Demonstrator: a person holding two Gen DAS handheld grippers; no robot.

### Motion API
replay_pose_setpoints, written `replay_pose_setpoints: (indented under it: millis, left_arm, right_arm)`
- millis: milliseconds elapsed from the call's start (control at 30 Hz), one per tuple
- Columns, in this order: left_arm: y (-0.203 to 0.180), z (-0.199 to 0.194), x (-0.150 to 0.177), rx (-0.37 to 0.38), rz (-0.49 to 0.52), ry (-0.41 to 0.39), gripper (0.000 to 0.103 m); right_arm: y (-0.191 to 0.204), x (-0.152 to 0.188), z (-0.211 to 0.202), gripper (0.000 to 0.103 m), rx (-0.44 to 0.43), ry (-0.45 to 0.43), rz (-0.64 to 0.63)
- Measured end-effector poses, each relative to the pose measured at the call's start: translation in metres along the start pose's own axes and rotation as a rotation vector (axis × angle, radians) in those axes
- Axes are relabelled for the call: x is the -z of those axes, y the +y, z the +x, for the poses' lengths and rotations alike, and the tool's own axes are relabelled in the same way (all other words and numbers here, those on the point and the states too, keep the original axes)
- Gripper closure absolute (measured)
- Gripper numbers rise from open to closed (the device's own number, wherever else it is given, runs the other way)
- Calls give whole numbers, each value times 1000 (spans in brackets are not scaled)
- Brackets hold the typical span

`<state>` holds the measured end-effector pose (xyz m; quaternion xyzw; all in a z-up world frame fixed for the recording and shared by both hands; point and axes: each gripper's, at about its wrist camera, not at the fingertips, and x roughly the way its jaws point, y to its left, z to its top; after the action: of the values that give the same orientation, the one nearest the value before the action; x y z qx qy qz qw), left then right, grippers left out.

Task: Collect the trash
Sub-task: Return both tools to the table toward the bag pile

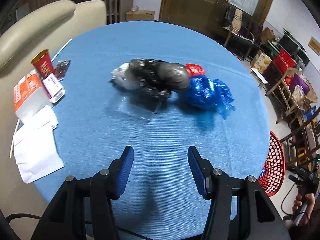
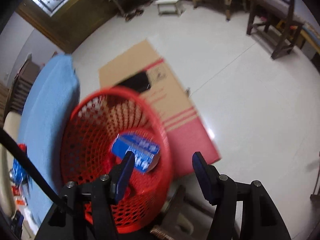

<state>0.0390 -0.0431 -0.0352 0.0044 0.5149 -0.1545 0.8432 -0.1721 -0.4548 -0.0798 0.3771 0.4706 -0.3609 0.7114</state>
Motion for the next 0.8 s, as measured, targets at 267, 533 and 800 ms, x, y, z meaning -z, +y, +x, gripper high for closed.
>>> replay_pose_setpoints:
  millis: [267,533,800]
  left_arm:
    - [25,1,6,-13,-52,3,46]
    - [37,-1,8,-9,-70,-9,46]
    - [50,2,4,-10,-83,-2,46]
  right_arm:
    - [41,-16,-61,39,-56,-214,-117]
    - [161,15,-70,39,-256,-204,-422]
    - [283,52,-39,39,-415,-71,-652]
